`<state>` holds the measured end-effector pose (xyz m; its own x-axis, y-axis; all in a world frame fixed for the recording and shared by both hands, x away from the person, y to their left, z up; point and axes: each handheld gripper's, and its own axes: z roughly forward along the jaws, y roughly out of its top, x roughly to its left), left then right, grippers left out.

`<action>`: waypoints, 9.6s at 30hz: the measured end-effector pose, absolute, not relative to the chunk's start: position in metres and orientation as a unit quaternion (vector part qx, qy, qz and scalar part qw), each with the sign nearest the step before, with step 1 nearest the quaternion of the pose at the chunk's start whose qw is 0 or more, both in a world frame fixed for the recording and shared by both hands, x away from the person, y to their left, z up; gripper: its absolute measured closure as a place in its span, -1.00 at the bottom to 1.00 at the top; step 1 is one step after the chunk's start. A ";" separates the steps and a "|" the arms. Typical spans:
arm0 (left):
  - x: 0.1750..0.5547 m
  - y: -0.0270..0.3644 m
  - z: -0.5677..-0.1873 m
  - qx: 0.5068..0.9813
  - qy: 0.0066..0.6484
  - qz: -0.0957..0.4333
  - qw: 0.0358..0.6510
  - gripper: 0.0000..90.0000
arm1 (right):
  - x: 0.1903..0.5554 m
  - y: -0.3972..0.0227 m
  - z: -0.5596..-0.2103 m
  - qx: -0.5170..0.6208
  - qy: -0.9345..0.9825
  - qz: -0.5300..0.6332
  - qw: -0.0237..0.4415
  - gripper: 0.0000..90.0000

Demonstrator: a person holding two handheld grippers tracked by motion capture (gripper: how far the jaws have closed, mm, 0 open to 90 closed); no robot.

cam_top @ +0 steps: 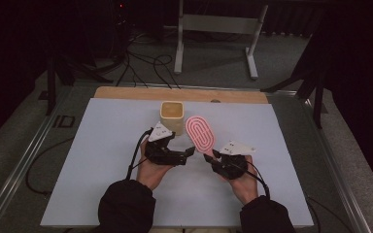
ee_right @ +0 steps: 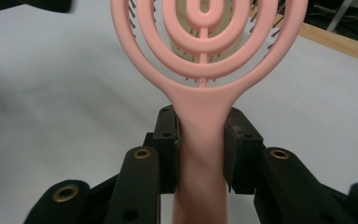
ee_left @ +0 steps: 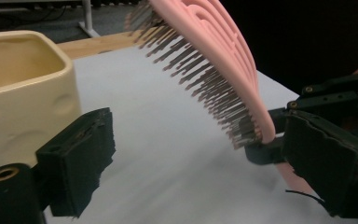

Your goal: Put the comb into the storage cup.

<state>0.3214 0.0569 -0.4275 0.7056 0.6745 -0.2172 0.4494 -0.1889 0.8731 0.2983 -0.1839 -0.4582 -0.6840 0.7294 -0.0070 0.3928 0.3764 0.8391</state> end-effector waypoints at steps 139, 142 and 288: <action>0.376 0.088 -0.356 0.704 0.377 0.151 0.582 0.45 | 0.254 -0.290 -0.490 0.421 0.725 0.482 0.254 -0.75; 0.380 0.091 -0.354 0.705 0.373 0.149 0.584 0.45 | 0.253 -0.290 -0.490 0.421 0.724 0.482 0.256 -0.75; 0.459 0.084 -0.363 0.667 0.436 0.242 0.554 0.45 | 0.254 -0.297 -0.491 0.431 0.704 0.508 0.247 -0.74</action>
<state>0.4590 0.0843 -0.3632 0.5028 0.8495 -0.1600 0.3139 -0.0069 0.9494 0.2545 -0.2974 -0.4906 -0.5057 0.8581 0.0896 0.3559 0.1128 0.9277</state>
